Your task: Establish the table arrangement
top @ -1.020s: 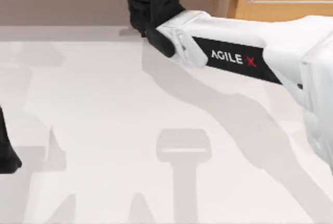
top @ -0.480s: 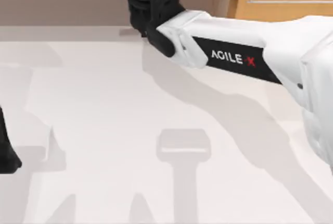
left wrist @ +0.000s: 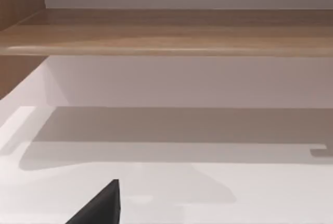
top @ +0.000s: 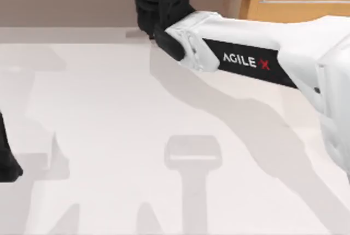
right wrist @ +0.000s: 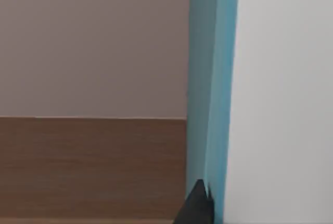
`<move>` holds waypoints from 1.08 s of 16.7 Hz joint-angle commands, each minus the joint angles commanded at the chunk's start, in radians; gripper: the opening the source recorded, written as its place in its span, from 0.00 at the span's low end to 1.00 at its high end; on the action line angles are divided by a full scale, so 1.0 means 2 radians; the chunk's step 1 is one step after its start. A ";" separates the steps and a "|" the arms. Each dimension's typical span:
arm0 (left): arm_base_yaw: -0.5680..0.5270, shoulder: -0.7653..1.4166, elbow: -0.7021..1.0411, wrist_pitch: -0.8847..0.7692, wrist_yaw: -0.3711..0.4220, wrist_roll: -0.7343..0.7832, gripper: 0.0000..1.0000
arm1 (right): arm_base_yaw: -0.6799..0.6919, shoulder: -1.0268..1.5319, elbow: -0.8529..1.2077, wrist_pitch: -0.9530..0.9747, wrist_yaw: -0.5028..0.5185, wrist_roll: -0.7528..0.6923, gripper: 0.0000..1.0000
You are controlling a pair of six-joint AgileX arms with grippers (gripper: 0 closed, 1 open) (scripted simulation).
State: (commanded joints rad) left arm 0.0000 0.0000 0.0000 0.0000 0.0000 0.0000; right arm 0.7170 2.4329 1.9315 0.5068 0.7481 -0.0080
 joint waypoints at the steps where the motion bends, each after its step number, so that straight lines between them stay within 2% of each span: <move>1: 0.000 0.000 0.000 0.000 0.000 0.000 1.00 | 0.002 -0.007 -0.009 0.002 0.002 0.000 0.00; 7: 0.000 0.000 0.000 0.000 0.000 0.000 1.00 | 0.023 -0.060 -0.079 0.020 0.022 0.001 0.00; 13: 0.000 0.000 0.000 0.000 0.000 0.000 1.00 | 0.022 -0.062 -0.084 0.020 0.023 0.002 0.00; 15: 0.000 0.000 0.000 0.000 0.000 0.000 1.00 | 0.023 -0.072 -0.091 0.017 0.015 0.000 0.00; 18: 0.000 0.000 0.000 0.000 0.000 0.000 1.00 | 0.028 -0.113 -0.131 0.002 -0.023 -0.005 0.00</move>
State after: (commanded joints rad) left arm 0.0000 0.0000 0.0000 0.0000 0.0000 0.0000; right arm 0.7722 2.2074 1.6690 0.5116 0.7023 -0.0177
